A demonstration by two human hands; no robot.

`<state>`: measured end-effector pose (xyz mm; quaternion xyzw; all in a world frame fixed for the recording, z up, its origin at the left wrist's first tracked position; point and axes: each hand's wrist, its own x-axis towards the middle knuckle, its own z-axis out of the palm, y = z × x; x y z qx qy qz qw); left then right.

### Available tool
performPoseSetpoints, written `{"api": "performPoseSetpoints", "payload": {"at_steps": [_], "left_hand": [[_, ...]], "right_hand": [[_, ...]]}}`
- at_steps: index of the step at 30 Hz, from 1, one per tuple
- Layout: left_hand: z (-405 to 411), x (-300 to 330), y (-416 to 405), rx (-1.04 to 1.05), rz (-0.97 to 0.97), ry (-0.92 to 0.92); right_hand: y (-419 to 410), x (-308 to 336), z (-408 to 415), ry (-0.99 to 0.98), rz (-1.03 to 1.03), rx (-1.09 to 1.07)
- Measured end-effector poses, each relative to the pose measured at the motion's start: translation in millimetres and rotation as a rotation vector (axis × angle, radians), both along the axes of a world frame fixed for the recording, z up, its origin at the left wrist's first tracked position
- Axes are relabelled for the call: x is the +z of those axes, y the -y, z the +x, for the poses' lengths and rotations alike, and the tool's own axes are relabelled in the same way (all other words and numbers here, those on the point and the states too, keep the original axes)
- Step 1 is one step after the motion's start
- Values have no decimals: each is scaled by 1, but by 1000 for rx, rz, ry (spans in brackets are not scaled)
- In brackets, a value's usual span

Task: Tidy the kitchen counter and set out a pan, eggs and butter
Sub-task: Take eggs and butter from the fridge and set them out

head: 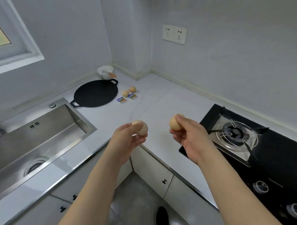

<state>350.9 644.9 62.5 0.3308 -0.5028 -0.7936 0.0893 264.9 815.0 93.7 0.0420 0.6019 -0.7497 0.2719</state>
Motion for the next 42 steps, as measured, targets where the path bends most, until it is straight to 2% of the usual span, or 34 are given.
{"api": "performPoseSetpoints", "payload": {"at_steps": [7,13,21,35,42], "left_hand": [[-65,9,51,62,-68,15],[-120,24,86,23,-136,0],[-165,2,127,42,-95,108],[-261,-35,261,30,-90,164],[-302,-69,330,88,-103,280]], "right_hand": [[54,-3,-66,-8,-24,76],[88,-2,-129,-7,-29,91],[138,-17,-180,24,39,154],[264,-51,-279,-54,242,222],[335,-76,-338,-165,431,345]]}}
